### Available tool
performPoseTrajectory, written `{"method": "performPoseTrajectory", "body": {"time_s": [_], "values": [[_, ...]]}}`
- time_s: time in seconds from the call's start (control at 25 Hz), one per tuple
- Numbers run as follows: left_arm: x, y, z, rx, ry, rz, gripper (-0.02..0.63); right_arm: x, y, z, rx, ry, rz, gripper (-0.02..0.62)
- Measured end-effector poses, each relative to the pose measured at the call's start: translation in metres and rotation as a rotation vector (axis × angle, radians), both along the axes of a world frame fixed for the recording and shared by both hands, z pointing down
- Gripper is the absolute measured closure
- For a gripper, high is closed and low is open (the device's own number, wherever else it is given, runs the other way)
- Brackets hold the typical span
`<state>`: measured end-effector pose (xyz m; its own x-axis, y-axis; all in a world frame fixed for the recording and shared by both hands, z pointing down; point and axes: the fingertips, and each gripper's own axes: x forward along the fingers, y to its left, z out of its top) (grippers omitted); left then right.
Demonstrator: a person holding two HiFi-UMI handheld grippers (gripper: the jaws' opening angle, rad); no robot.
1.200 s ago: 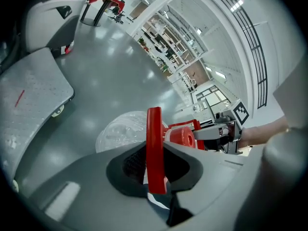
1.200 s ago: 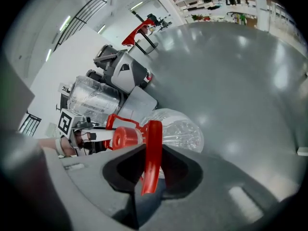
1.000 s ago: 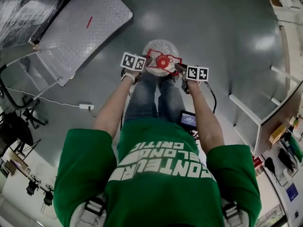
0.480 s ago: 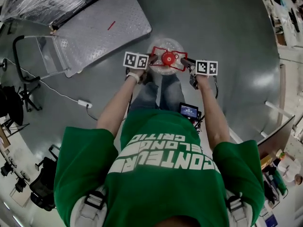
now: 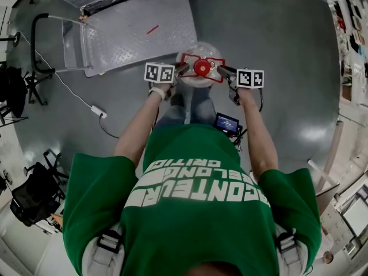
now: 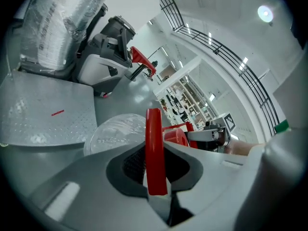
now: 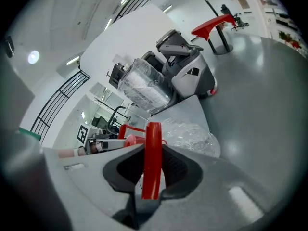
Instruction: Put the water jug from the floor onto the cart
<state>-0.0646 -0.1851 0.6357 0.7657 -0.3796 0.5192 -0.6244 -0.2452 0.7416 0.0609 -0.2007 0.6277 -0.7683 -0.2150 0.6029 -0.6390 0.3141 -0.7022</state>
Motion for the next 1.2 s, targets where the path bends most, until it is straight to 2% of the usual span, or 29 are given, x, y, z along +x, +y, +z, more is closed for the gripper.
{"method": "performPoseTrajectory", "body": {"time_s": [0.28, 0.6, 0.88, 1.2], "values": [[-0.018, -0.039, -0.014, 0.003, 0.005, -0.132, 0.539, -0.024, -0.056, -0.015, -0.001, -0.05, -0.154, 0.525], [-0.024, -0.064, -0.019, -0.015, 0.006, -0.266, 0.538, -0.038, -0.098, -0.021, -0.007, -0.094, -0.283, 0.523], [-0.022, -0.083, -0.02, -0.018, 0.018, -0.359, 0.54, -0.042, -0.125, -0.021, -0.02, -0.122, -0.359, 0.523], [-0.016, -0.096, -0.025, -0.012, 0.024, -0.436, 0.539, -0.045, -0.144, -0.024, -0.005, -0.141, -0.402, 0.522]]}}
